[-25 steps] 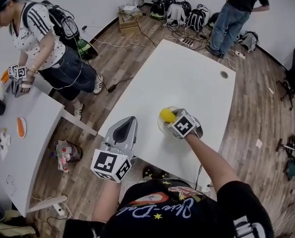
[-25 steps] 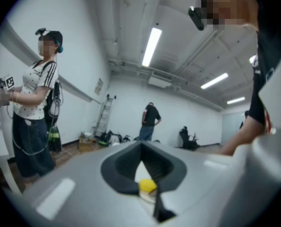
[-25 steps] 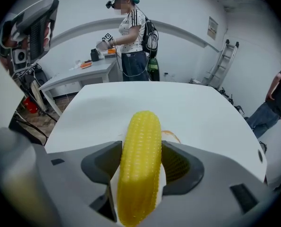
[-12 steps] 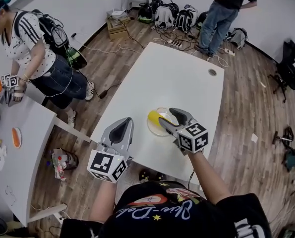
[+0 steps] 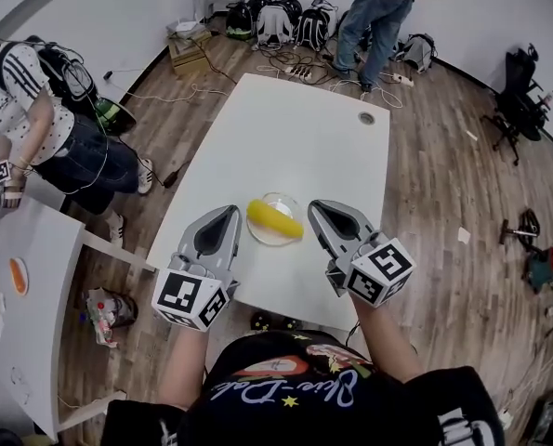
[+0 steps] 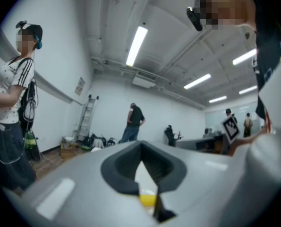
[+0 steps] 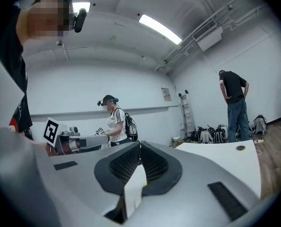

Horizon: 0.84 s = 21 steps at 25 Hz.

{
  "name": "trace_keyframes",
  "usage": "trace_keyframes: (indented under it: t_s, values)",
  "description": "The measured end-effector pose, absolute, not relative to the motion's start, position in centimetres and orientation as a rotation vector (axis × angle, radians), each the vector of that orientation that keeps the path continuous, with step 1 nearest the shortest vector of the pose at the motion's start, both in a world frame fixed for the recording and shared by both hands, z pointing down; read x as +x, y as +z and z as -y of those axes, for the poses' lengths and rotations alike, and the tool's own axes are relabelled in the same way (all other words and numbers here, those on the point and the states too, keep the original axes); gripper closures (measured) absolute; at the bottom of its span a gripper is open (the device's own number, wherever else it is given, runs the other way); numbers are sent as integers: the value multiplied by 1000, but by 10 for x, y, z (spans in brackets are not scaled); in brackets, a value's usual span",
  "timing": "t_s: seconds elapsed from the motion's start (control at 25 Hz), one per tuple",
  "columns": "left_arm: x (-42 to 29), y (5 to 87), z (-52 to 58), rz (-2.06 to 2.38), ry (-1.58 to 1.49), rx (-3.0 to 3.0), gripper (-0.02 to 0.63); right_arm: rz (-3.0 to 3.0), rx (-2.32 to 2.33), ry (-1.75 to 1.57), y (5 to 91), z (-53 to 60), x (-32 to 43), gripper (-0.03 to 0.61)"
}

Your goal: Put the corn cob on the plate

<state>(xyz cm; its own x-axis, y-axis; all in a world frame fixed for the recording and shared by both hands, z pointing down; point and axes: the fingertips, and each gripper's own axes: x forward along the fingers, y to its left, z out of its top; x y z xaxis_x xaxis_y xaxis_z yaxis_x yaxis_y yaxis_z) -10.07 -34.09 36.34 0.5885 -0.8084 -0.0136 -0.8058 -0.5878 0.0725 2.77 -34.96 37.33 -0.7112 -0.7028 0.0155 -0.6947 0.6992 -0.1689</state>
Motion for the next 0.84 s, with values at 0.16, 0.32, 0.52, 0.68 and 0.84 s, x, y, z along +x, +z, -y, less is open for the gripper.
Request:
trace_keyframes:
  t_s: [0.16,0.32,0.52,0.68,0.84]
  values:
    - [-88,360,339,1376,-65,2770,618,-2841,-1188,-264,373,346,39,557]
    - [-83,361,339,1385,-49,2767,618,-2837,-1202,-275,376,346,49,557]
    - [-87,359,337,1409,-41,2761,618,-2845,-1199,-290,377,347,50,556]
    - [-92,358,338,1427,-37,2750,618,-2858,-1180,-298,376,350,45,557]
    - [-94,357,339,1430,-33,2748,618,-2898,-1151,-260,375,348,37,557]
